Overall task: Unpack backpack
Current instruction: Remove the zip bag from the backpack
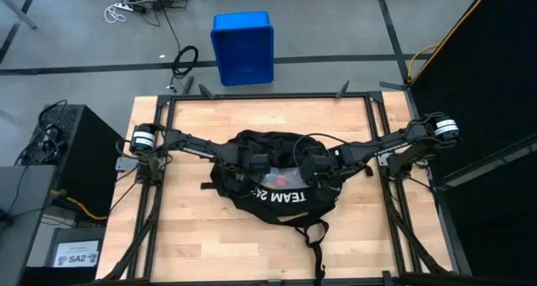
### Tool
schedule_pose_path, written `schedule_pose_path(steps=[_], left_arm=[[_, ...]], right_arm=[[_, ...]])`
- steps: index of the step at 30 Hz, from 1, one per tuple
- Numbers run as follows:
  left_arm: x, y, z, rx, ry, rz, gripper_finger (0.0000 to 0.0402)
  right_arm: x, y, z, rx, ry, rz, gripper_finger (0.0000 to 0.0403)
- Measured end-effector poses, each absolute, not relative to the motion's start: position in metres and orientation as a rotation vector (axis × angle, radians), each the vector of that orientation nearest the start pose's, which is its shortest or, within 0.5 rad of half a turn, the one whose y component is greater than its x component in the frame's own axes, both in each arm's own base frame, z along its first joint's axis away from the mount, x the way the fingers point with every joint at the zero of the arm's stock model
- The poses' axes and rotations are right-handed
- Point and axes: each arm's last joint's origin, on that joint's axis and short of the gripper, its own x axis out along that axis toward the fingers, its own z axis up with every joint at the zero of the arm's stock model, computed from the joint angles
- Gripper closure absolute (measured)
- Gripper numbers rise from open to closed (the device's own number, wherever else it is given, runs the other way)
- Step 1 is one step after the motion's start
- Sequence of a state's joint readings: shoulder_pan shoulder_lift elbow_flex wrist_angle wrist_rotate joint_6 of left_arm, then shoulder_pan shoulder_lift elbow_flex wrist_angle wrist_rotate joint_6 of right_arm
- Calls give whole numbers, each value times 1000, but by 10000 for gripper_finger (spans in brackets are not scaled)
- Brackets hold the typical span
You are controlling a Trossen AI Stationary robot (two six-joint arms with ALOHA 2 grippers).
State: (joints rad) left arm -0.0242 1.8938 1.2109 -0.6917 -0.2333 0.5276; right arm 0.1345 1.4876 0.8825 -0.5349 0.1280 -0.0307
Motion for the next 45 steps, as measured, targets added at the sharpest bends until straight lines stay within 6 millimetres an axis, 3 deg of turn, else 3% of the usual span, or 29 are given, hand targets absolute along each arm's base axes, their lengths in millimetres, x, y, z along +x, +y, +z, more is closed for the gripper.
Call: schedule_pose_path(steps=[5, 10, 14, 19, 24, 31, 35, 40, 45], left_arm=[[356, -2, 138, 569, 1388, -194, 273], [360, -6, 137, 547, 1362, -212, 380], [363, -10, 142, 561, 1350, -209, 399], [372, -25, 166, 604, 1235, -191, 401], [379, -42, 207, 626, 1034, -189, 401], [369, -50, 243, 653, 960, -159, 401], [362, -48, 239, 643, 1038, -171, 401], [356, -46, 229, 624, 1076, -164, 401], [346, -43, 208, 592, 1155, -166, 401]], right_arm=[[274, 33, 190, -175, 1109, 25, 177], [274, 34, 190, -186, 1105, 32, 190], [276, 34, 191, -197, 1084, 39, 199], [278, 36, 192, -211, 1057, 53, 210], [283, 42, 195, -228, 988, 75, 219], [285, 54, 200, -264, 933, 120, 217], [280, 61, 207, -314, 1022, 96, 206], [262, 60, 216, -308, 1249, -71, 196], [247, 48, 199, -175, 1397, -134, 201]])
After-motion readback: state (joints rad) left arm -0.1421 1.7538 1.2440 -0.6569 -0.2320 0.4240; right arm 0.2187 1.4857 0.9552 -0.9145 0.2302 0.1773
